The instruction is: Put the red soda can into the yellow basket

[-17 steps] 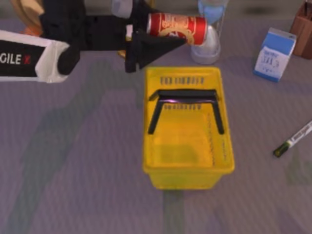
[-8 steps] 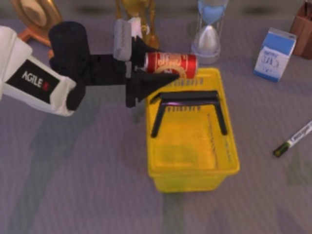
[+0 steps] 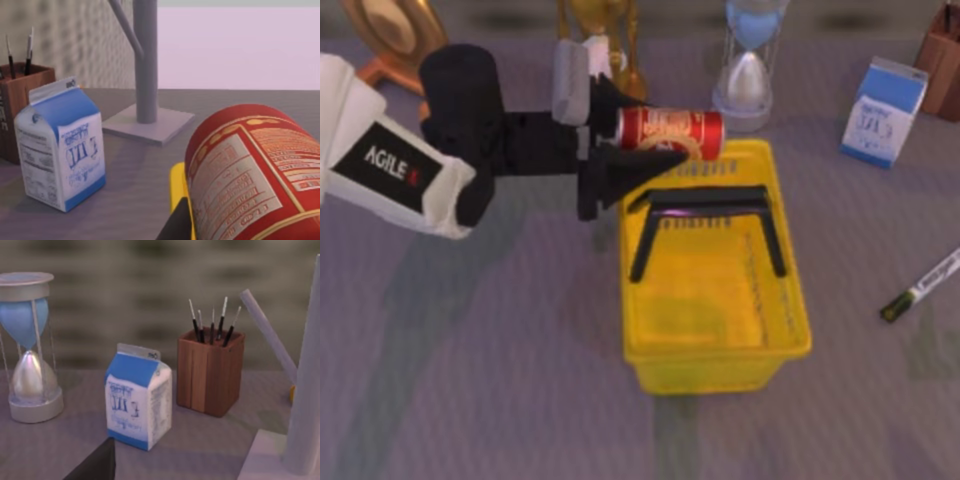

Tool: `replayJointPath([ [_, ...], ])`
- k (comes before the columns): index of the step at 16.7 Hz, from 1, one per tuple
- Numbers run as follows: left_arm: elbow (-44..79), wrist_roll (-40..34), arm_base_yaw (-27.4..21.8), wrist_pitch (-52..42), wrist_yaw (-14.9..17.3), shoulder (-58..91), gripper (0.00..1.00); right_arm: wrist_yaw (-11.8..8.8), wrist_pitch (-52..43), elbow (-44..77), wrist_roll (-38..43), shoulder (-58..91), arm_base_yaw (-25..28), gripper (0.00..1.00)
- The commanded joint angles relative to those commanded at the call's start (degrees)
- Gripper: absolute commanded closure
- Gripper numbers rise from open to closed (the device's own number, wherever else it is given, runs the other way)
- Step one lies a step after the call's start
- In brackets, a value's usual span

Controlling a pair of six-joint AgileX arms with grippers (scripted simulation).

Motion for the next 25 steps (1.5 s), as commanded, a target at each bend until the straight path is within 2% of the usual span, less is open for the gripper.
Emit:
replayJointPath([
  [8,0.0,0.0,0.0,0.0,0.0,0.0,0.02,0.0,0.0,0.0,0.0,0.0,0.0,0.00],
  [19,-0.1,-0.1,-0.1,-0.3,-0.4,-0.7,0.00,-0.1,-0.5,0.6,-0.4,0.6,0.3,0.00],
  [22,-2.0,-1.1,0.8,-2.5,-3.5,-5.7,0.00,-0.3,-4.7,5.4,-4.2,5.6,2.3,0.00],
  [25,-6.1,-2.8,2.7,-7.0,-9.5,-15.2,0.00,-0.5,-12.5,15.3,-11.0,15.7,5.6,0.00],
])
